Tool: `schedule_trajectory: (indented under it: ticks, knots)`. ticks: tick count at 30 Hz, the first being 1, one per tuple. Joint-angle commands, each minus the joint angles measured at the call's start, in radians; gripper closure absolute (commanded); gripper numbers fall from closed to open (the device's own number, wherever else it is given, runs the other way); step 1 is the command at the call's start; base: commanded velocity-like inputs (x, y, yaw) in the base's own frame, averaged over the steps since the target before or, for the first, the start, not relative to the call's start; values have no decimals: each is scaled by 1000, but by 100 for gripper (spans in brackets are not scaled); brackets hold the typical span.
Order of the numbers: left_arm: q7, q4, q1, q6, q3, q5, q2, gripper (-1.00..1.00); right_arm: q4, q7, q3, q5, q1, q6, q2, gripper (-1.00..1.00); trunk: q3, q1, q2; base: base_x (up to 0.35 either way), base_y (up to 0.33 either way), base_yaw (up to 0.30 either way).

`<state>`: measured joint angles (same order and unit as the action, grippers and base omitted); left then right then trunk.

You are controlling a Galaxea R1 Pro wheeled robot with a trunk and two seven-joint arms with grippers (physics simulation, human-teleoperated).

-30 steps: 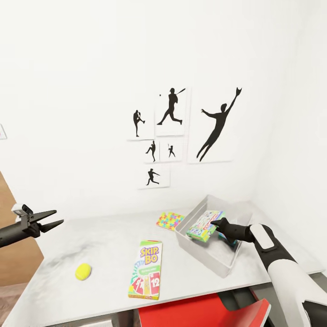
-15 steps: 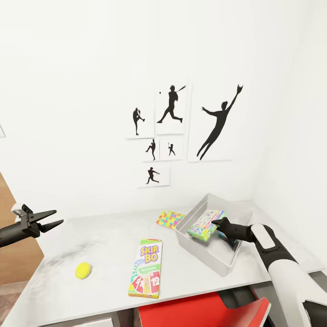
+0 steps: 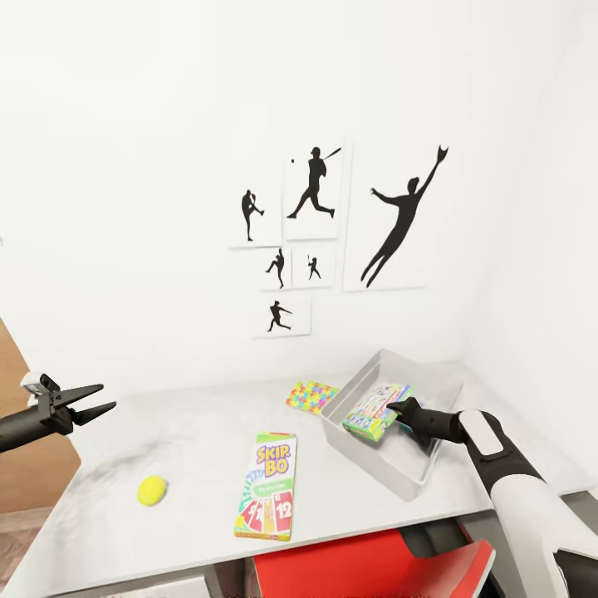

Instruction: Put all the toys in the child's room - the three board games (two on the bed and one on the table), the two jigsaw puzzles on the table, and the tennis ball on the table - inside the toy box on the table in the child's room.

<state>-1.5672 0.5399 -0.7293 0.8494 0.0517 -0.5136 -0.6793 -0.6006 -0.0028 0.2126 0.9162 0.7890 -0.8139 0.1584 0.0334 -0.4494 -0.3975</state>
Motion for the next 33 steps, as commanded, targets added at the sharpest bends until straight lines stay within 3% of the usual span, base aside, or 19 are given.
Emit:
schedule_trajectory:
  ticks: [1, 18, 26, 33]
  knots:
    - [-4, 0, -1, 11, -1, 0, 0, -100, -1, 0, 4, 1, 1, -5, 0, 100, 4, -1, -3, 0, 0, 0]
    - [-4, 0, -1, 10, 0, 0, 0, -100, -1, 4, 7, 0, -1, -4, 1, 100, 15, -1, -3, 0, 0, 0]
    - [-4, 2, -2, 8, 3, -1, 10, -100, -27, 0, 41, -4, 9, 4, 4, 100, 15, -1, -3, 0, 0, 0]
    - [-4, 2, -2, 8, 1, 0, 1, -100, -66, 0, 42, -2, 16, 1, 42, 100, 15, -1, -3, 0, 0, 0]
